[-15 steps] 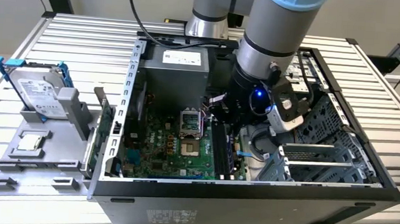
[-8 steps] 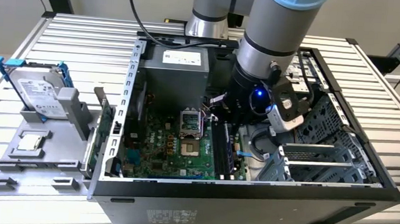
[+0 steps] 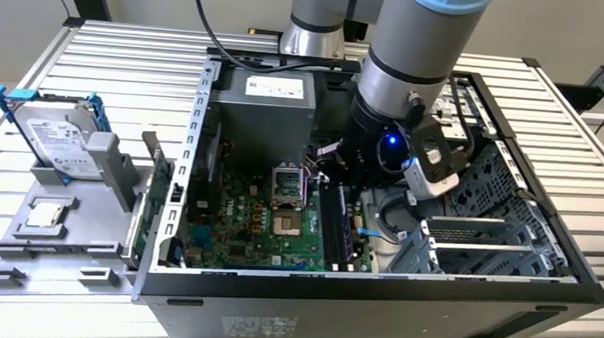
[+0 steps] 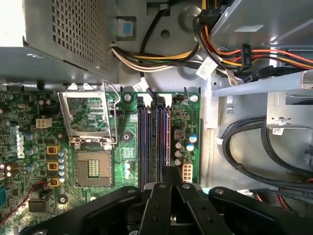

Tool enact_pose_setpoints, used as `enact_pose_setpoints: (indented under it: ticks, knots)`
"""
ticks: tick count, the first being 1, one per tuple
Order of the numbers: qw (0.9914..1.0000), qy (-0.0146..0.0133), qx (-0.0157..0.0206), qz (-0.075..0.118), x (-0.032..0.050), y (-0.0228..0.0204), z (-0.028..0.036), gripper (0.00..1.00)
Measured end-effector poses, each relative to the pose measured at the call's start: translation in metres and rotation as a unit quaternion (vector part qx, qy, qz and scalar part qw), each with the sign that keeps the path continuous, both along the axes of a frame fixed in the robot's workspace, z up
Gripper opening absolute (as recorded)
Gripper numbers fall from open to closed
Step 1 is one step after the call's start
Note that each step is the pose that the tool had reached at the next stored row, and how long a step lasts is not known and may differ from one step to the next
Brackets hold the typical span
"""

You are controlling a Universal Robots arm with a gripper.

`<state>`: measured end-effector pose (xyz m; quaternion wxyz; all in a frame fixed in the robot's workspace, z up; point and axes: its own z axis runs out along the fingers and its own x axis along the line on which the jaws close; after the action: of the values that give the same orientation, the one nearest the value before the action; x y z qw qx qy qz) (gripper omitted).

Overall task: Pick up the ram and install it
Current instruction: 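Insert the ram into the slot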

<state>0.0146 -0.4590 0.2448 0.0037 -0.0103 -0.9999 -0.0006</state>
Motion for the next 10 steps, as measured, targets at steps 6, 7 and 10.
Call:
enact_pose_setpoints:
  ticks: [6,7,10]
  knots:
    - [0.99997,0.0000,0.0002,0.008,0.0000,-0.0002,0.0004,0.00]
    - [0.99985,0.0000,0.0003,0.018,0.0000,-0.0002,0.0003,0.00]
    - [0.99900,0.0000,0.0003,0.045,0.0000,-0.0002,0.0003,0.00]
